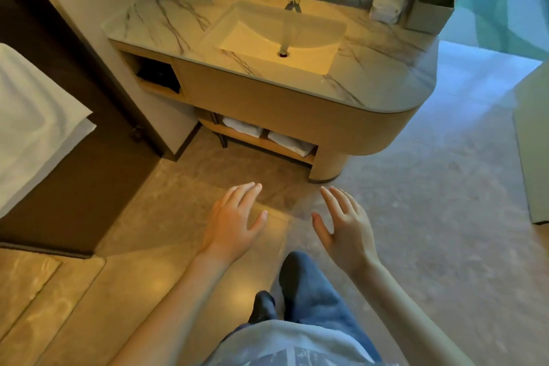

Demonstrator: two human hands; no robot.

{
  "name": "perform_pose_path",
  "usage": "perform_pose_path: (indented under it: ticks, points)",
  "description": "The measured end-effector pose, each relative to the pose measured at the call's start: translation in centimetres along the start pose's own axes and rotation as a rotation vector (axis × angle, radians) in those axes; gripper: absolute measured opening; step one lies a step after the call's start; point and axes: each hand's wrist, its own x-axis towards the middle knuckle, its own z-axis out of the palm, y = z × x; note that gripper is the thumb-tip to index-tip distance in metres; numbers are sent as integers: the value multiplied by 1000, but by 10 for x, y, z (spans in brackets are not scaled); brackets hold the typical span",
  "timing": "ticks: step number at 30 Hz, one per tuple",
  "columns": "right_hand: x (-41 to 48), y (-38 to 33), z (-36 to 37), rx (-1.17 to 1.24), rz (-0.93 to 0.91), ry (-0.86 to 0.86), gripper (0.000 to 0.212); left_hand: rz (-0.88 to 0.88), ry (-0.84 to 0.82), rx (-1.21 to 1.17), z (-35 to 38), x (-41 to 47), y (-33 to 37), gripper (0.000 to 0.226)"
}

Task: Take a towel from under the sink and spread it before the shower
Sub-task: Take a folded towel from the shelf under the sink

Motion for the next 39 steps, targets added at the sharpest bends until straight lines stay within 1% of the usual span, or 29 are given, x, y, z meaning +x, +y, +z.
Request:
perform_pose_path:
  ticks: [4, 9, 18, 24, 29, 39]
  points:
    - [54, 19, 9, -10, -18, -16, 56, 2, -41, -10, 24, 51, -5, 58]
    - [114, 48, 10, 19, -12, -66, 56, -71, -4, -65, 49, 108, 1, 55]
    - [208, 75, 5, 55, -29, -54, 49, -99, 2, -56, 44, 191, -3, 53]
    - [244, 75, 14, 26, 20, -54, 53, -55, -42, -33, 42, 242, -21, 53]
    - [262, 65, 35, 14, 78, -15, 54, 35, -83, -12, 38, 272, -49, 52]
    - [272, 4, 92, -32, 261, 40, 55, 212, -224, -18, 17, 297, -137, 55]
